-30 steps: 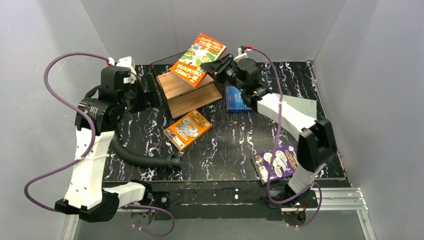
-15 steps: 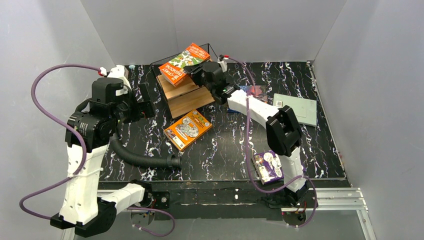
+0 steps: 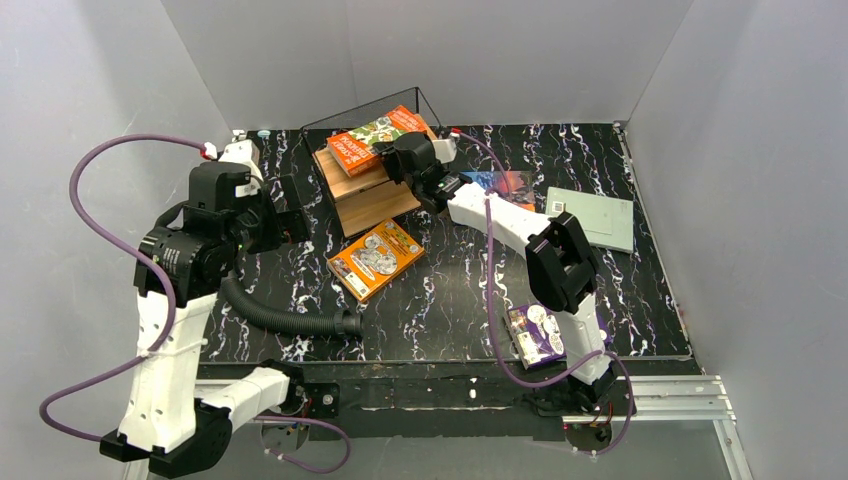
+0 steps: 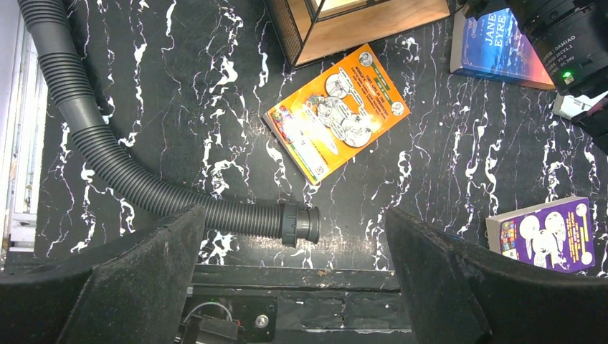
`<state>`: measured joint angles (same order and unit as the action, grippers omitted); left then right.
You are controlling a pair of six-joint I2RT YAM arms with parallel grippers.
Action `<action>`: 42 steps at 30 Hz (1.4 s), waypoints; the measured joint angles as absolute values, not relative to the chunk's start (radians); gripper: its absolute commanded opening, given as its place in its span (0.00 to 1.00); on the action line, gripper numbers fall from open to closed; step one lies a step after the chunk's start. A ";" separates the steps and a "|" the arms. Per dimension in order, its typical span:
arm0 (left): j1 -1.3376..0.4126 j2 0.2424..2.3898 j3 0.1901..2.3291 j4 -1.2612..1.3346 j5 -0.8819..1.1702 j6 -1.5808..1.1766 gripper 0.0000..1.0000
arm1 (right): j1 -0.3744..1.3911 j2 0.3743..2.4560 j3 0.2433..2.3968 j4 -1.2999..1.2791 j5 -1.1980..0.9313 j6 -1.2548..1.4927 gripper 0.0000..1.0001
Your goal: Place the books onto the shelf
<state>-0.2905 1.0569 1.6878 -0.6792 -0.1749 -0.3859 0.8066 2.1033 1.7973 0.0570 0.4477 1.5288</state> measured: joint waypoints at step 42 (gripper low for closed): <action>-0.290 1.045 1.610 -0.668 -0.145 -0.420 0.98 | 0.777 2.061 1.656 0.160 0.366 1.374 0.13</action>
<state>-0.2905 1.0454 1.6096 -0.6678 -0.1452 -0.4202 0.7773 2.0609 1.6558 0.1596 0.3660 1.3739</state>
